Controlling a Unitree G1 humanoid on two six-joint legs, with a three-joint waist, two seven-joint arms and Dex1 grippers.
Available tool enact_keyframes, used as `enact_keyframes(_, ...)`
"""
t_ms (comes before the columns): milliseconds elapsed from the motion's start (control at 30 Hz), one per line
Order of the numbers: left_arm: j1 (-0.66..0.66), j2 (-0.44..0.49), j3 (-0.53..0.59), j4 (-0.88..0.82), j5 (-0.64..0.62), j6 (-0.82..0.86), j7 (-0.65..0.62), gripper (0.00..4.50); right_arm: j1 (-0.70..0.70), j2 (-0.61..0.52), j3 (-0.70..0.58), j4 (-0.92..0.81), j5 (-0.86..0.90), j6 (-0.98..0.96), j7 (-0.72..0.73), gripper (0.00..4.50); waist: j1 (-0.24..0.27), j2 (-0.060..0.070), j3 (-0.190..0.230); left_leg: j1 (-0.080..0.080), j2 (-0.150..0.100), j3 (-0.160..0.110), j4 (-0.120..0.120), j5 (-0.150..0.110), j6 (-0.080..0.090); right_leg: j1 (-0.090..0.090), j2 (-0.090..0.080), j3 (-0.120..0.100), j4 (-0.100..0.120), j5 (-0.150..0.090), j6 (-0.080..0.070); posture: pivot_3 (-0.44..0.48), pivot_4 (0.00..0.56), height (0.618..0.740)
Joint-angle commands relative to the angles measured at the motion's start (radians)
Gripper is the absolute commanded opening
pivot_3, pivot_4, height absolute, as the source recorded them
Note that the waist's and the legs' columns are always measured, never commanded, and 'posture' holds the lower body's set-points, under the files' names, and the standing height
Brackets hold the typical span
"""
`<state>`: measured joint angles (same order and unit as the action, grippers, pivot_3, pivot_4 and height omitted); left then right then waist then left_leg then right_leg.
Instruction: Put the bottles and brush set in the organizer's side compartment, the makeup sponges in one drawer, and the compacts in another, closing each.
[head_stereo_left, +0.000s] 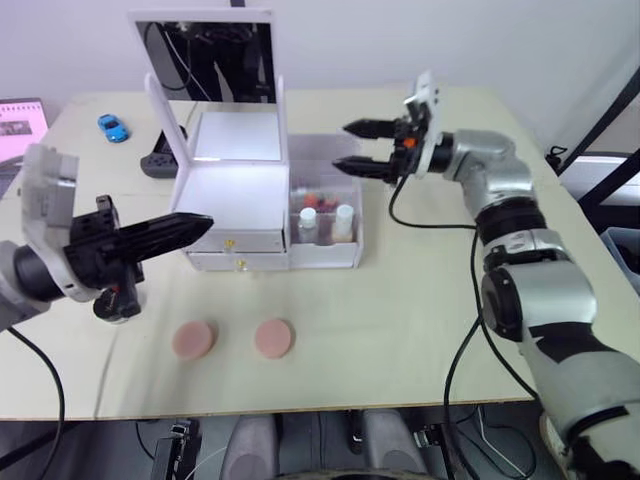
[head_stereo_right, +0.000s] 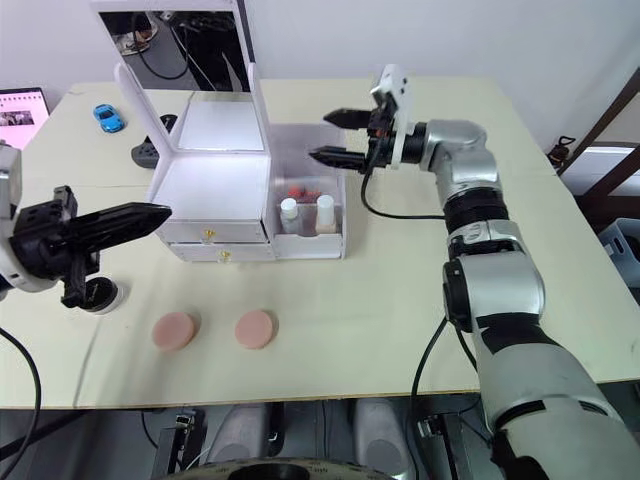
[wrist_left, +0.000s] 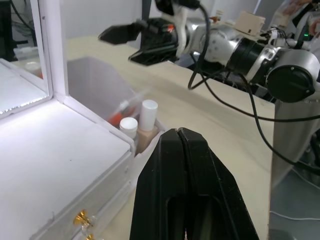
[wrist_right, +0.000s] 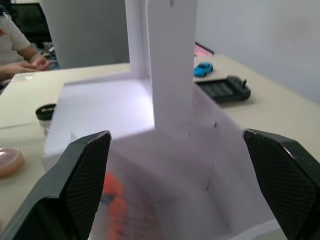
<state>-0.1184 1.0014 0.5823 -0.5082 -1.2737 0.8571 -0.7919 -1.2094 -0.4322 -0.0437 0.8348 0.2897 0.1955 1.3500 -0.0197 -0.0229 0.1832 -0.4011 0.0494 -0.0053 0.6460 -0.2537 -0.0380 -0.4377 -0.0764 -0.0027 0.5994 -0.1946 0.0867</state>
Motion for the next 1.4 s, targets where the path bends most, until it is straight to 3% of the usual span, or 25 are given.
enact_keyframes(33,-0.027,0.009,-0.014,0.013,0.021,-0.024,-0.033,0.00,0.064,-0.075,-0.014,-0.391,0.147,0.305,0.031,4.47,0.004,0.000,0.000,0.000,0.000,0.000,0.000,0.000,0.000,0.000,0.000,0.000,0.000,0.000,0.000,0.000,0.150,0.725)
enact_keyframes(167,-0.062,0.003,-0.043,0.040,0.043,-0.032,-0.054,0.00,0.170,-0.141,0.037,-0.689,0.164,0.462,-0.039,4.47,0.005,0.000,0.000,0.000,0.000,0.000,0.000,0.000,0.000,0.000,0.000,0.000,0.000,-0.001,0.001,0.000,0.150,0.725)
enact_keyframes(267,-0.077,0.002,-0.059,0.052,0.058,-0.036,-0.076,0.00,0.212,-0.164,0.087,-0.819,0.130,0.486,-0.100,4.47,-0.003,0.000,0.000,0.002,0.000,0.001,0.000,0.000,0.000,0.001,0.000,0.000,0.000,0.000,0.000,0.000,0.150,0.725)
enact_keyframes(300,-0.083,0.001,-0.065,0.056,0.064,-0.040,-0.082,0.00,0.217,-0.168,0.113,-0.844,0.097,0.474,-0.128,4.23,-0.003,0.000,0.000,0.004,0.000,0.001,0.000,0.000,0.000,0.002,0.000,0.000,0.000,0.000,0.000,0.000,0.150,0.725)
enact_keyframes(367,-0.093,0.000,-0.078,0.061,0.082,-0.048,-0.097,0.00,0.223,-0.187,0.189,-0.895,0.023,0.453,-0.160,3.65,-0.001,0.000,0.000,0.007,0.000,0.001,0.000,0.000,0.000,0.004,0.000,0.001,0.002,0.000,0.000,0.000,0.150,0.725)
enact_keyframes(600,-0.102,-0.014,-0.100,0.058,0.115,-0.057,-0.116,0.00,0.230,-0.185,0.311,-0.941,-0.053,0.462,-0.211,0.21,0.000,0.000,0.000,0.008,0.000,0.001,0.000,0.000,0.000,0.006,0.000,0.001,0.001,0.000,0.000,0.000,0.150,0.725)
enact_keyframes(633,-0.099,-0.016,-0.101,0.056,0.120,-0.059,-0.118,0.00,0.228,-0.181,0.321,-0.939,-0.060,0.472,-0.220,0.06,0.001,0.000,0.000,0.008,0.000,0.001,0.000,0.000,0.000,0.006,0.000,0.001,0.000,0.000,0.000,0.000,0.150,0.725)
enact_keyframes(1033,-0.075,-0.038,-0.085,0.024,0.137,-0.063,-0.107,0.00,0.194,-0.154,0.447,-0.834,-0.175,0.446,-0.231,0.06,0.001,0.000,0.000,0.008,0.000,0.001,0.000,0.000,0.000,0.006,0.000,0.001,0.000,-0.001,0.000,0.000,0.150,0.725)
enact_keyframes(1400,-0.078,-0.055,-0.091,0.022,0.154,-0.073,-0.100,0.00,-0.004,-0.009,0.395,-0.472,-0.330,0.269,-0.476,0.06,0.000,0.000,0.000,0.008,0.000,0.001,-0.001,0.000,0.000,0.006,0.000,0.001,0.000,-0.001,0.000,0.000,0.150,0.725)
